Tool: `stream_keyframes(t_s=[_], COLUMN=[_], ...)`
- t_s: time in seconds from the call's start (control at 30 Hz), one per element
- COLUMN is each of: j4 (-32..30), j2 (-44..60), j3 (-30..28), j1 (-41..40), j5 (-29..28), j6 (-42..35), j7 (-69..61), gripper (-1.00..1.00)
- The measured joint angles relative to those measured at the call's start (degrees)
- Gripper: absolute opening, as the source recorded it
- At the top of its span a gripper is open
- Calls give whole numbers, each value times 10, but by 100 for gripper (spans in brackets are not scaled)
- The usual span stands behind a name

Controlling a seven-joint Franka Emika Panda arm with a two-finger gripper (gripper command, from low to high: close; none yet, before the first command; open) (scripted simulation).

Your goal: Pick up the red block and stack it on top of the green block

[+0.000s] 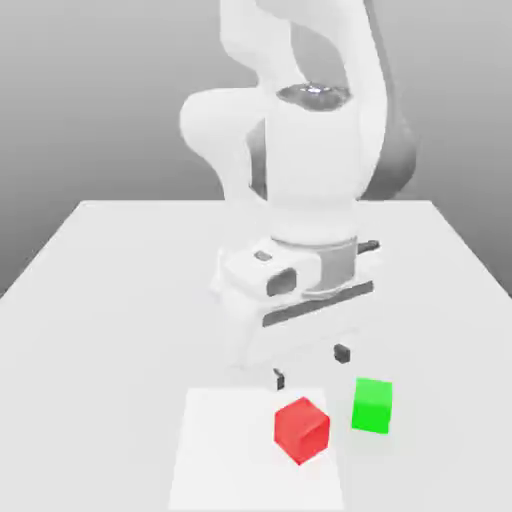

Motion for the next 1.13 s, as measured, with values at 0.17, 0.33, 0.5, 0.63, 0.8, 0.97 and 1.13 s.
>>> stream_keyframes(t_s=[0.17,0.33,0.5,0.63,0.8,0.97,1.13], j4=[8,11,7,-6,-46,-53,-51], j2=[104,121,94,15,-82,-22,18], j3=[8,10,8,10,60,66,62], j1=[-6,-7,-7,-4,86,101,102], j5=[8,9,5,-3,4,-9,-20], j6=[85,99,76,9,-47,19,57], j7=[-13,-14,-11,-7,-51,-52,-45], gripper=[0,-100,-100,-100,-100,-100,100])
